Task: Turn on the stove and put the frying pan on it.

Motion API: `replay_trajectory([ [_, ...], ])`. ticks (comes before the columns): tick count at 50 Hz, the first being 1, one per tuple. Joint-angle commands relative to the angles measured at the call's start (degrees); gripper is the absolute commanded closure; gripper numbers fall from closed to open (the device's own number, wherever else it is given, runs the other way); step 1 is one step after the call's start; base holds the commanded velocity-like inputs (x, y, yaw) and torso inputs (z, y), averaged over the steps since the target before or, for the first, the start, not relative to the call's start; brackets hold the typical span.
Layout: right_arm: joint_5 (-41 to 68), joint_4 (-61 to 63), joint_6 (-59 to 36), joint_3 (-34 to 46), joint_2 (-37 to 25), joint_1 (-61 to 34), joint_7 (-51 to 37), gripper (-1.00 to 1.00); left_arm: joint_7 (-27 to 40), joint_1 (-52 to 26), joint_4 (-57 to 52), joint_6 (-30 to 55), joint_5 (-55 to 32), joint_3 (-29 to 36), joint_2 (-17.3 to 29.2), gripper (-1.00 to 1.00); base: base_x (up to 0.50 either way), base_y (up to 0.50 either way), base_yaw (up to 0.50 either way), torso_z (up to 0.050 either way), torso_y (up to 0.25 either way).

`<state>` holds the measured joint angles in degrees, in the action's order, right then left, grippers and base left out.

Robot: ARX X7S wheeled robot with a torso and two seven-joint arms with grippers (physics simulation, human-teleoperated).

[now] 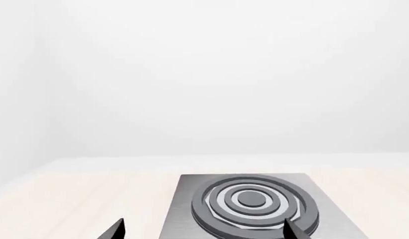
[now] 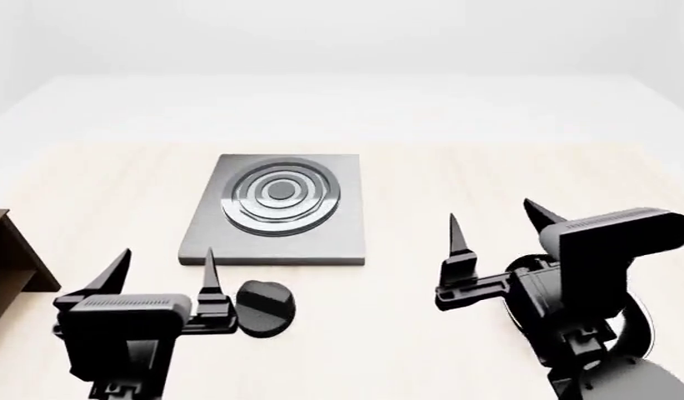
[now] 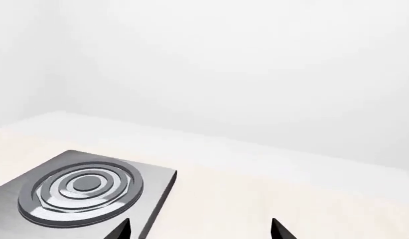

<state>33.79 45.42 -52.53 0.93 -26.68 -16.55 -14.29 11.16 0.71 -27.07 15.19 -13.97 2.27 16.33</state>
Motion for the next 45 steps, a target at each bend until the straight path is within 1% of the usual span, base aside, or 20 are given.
replay_trajectory([
  [1, 7.53, 5.21, -15.56, -3.74, -5.34, -8.02, -2.35, -1.00, -0.09, 0.61, 0.09, -1.05, -0.55, -0.34, 0.33, -1.00, 0.00, 0.00, 0.00, 0.000, 0.000],
  [4, 6.76, 5.68, -15.40, -2.99, -7.66, -8.23, -1.69, -1.00, -0.11, 0.70, 0.13, -1.32, -0.57, -0.38, 0.46, -1.00, 0.00, 0.00, 0.00, 0.000, 0.000],
  [5, 7.47, 5.70, -17.50, -3.42, -8.33, -8.68, -2.08, -1.00, -0.09, 0.77, 0.18, -1.45, -0.58, -0.43, 0.48, -1.00, 0.00, 0.00, 0.00, 0.000, 0.000],
  [7, 5.34, 5.71, -16.66, -0.79, -10.69, -8.36, -1.81, -1.00, -0.12, 0.96, 0.36, -1.69, -0.66, -0.42, 0.46, -1.00, 0.00, 0.00, 0.00, 0.000, 0.000],
  [10, 5.50, 5.90, -19.28, 0.92, -13.06, -9.62, -1.49, -1.00, -0.17, 1.31, 0.67, -2.36, -0.48, -0.14, 0.34, -1.00, 0.00, 0.00, 0.00, 0.000, 0.000],
  [17, 10.91, 6.09, -32.43, 0.29, -15.67, -13.87, -1.83, -1.00, -0.25, 1.33, 0.70, -2.80, -0.44, -0.05, 0.68, -1.00, 0.00, 0.00, 0.00, 0.000, 0.000],
  [20, 13.00, 5.97, -35.52, 0.91, -17.74, -14.55, -0.66, -1.00, -0.28, 1.51, 1.05, -3.25, -0.57, -0.12, 0.66, -1.00, 0.00, 0.00, 0.00, 0.000, 0.000],
  [22, 13.00, 6.18, -35.42, 2.03, -19.37, -14.74, -0.72, -1.00, -0.33, 1.67, 1.31, -3.61, -0.54, -0.02, 0.61, -1.00, 0.00, 0.00, 0.00, 0.000, 0.000],
  [24, 12.88, 4.29, -36.82, 5.01, -21.71, -16.02, -0.99, -1.00, -0.31, 1.78, 1.50, -3.90, -0.29, 0.14, 0.65, -1.00, 0.00, 0.00, 0.00, 0.000, 0.000],
  [27, 13.85, 1.74, -36.75, 6.25, -23.21, -16.17, -1.06, -1.00, -0.20, 1.67, 1.34, -3.61, -0.67, -0.12, 0.77, -1.00, 0.00, 0.00, 0.00, 0.000, 0.000],
  [30, 12.08, -1.13, -34.21, 9.73, -24.79, -14.35, -0.84, -1.00, -0.19, 1.59, 1.57, -3.71, -0.82, -0.14, 0.79, -1.00, 0.00, 0.00, 0.00, 0.000, 0.000],
  [33, 9.72, -3.88, -30.82, 15.02, -27.51, -13.07, 0.99, -1.00, -0.29, 1.76, 1.96, -4.19, -0.64, 0.08, 0.81, -1.00, 0.00, 0.00, 0.00, 0.000, 0.000],
  [36, 9.16, -6.10, -30.26, 15.57, -27.75, -13.46, 1.34, -1.00, -0.26, 1.75, 2.16, -4.24, -0.90, -0.12, 0.90, -1.00, 0.00, 0.00, 0.00, 0.000, 0.000],
  [40, 10.35, -8.05, -32.97, 15.19, -27.73, -15.46, 1.81, -1.00, -0.09, 1.67, 2.13, -4.17, -0.92, -0.08, 0.94, -1.00, 0.00, 0.00, 0.00, 0.000, 0.000],
  [42, 9.77, -8.83, -32.62, 17.33, -28.76, -15.50, 2.45, -1.00, -0.05, 1.73, 2.18, -4.27, -0.75, 0.12, 0.95, -1.00, 0.00, 0.00, 0.00, 0.000, 0.000],
  [45, 9.76, -9.59, -32.34, 18.21, -29.48, -14.61, 2.75, -1.00, 0.00, 1.75, 2.13, -4.22, -0.85, 0.10, 1.05, -1.00, 0.00, 0.00, 0.00, 0.000, 0.000],
])
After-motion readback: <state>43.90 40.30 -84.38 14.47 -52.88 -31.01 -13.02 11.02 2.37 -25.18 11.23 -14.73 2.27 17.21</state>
